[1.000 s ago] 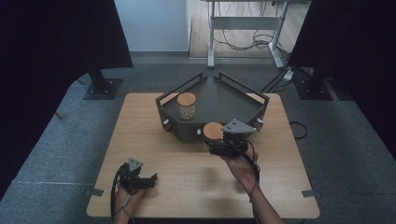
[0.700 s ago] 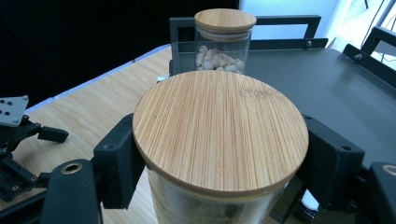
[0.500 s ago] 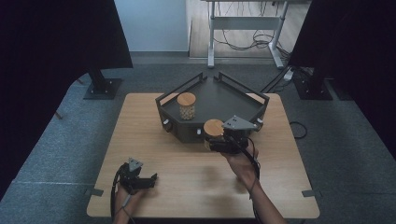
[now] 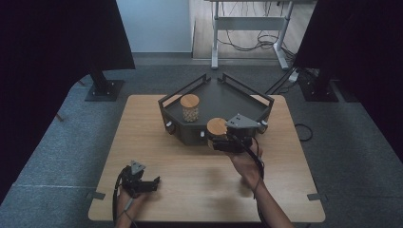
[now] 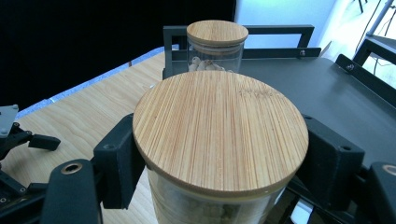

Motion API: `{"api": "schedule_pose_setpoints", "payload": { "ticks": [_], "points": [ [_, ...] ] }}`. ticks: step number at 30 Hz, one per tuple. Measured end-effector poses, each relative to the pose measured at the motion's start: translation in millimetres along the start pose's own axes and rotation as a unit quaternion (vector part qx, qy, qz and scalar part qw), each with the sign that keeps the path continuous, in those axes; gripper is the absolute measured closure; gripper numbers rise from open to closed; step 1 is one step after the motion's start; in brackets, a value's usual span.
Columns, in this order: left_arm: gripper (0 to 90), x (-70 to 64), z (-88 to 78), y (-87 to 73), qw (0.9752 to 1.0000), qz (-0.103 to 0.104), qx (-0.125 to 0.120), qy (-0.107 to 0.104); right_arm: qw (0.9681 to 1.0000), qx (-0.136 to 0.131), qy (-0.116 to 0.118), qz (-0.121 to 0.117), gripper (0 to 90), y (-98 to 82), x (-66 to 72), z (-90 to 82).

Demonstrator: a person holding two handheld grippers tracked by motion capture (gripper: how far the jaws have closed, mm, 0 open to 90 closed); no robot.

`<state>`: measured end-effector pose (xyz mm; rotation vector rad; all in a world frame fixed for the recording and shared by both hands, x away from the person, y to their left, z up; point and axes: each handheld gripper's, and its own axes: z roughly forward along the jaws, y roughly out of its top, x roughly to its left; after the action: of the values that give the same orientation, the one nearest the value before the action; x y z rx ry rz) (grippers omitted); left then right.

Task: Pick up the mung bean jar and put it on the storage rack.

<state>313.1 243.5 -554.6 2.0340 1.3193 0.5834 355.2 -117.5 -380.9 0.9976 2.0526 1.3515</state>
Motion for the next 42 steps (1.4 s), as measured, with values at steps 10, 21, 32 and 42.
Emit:
{"api": "schedule_pose_setpoints", "payload": {
  "ticks": [10,21,32,42],
  "points": [
    [3.0,0.0,0.0,0.0,1.0000,0.000,0.000,0.000,1.0000,-0.002,-0.007,-0.002,24.2,4.8,-3.8,1.0],
    [3.0,0.0,0.2,0.2,1.0000,0.001,0.000,-0.001,0.9999,-0.004,-0.014,-0.003,24.2,11.6,-7.9,4.8],
    [2.9,0.1,0.6,0.5,1.0000,0.002,0.000,-0.002,0.9998,-0.004,-0.021,-0.002,24.2,15.8,-12.5,9.7],
    [2.9,0.1,0.5,0.5,1.0000,0.002,0.000,-0.002,0.9995,-0.006,-0.030,0.000,24.2,21.1,-17.6,14.0]
  ]
}}
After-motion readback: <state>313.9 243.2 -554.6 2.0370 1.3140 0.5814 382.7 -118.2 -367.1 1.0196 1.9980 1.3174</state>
